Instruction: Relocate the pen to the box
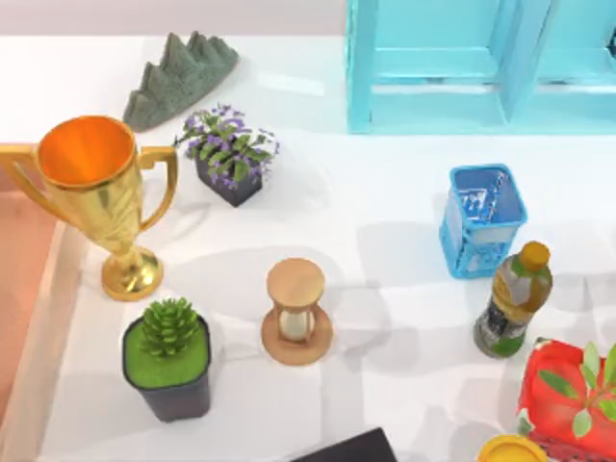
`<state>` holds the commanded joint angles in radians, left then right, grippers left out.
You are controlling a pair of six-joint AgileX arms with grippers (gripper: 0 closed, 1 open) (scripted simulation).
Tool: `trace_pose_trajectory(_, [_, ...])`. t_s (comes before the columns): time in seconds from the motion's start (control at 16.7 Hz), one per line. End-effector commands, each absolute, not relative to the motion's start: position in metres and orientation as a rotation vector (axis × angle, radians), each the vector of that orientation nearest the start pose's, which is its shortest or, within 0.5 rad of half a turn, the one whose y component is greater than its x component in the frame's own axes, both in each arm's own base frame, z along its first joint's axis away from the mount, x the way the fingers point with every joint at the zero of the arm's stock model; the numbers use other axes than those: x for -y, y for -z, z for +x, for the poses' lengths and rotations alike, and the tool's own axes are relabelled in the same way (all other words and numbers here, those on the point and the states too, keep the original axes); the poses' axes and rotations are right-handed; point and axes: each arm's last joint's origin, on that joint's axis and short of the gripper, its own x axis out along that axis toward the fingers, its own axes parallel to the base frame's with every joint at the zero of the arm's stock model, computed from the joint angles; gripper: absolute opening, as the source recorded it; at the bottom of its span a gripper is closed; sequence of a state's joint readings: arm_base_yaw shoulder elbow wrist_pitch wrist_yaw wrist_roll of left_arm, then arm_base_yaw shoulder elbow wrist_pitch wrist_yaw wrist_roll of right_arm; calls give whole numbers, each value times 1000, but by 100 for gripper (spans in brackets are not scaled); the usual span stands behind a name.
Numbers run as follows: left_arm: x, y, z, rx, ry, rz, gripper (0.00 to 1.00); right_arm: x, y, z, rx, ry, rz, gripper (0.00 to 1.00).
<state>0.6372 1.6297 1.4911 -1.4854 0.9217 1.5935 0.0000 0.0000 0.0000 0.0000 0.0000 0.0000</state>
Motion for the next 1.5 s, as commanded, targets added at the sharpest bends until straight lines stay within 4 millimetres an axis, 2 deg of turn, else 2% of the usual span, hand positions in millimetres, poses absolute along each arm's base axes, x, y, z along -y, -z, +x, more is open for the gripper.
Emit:
trace_pose_trajectory(0.78, [-134, -249, 259, -608, 919, 280, 0, 1, -160, 106, 0, 0, 0, 100])
trace_pose_trajectory(1.02, [-133, -248, 259, -609, 920, 277, 0, 1, -160, 106, 0, 0, 0, 100])
trace_pose_trajectory(1.5, [-133, -248, 259, -609, 920, 277, 60, 1, -160, 106, 0, 0, 0, 100])
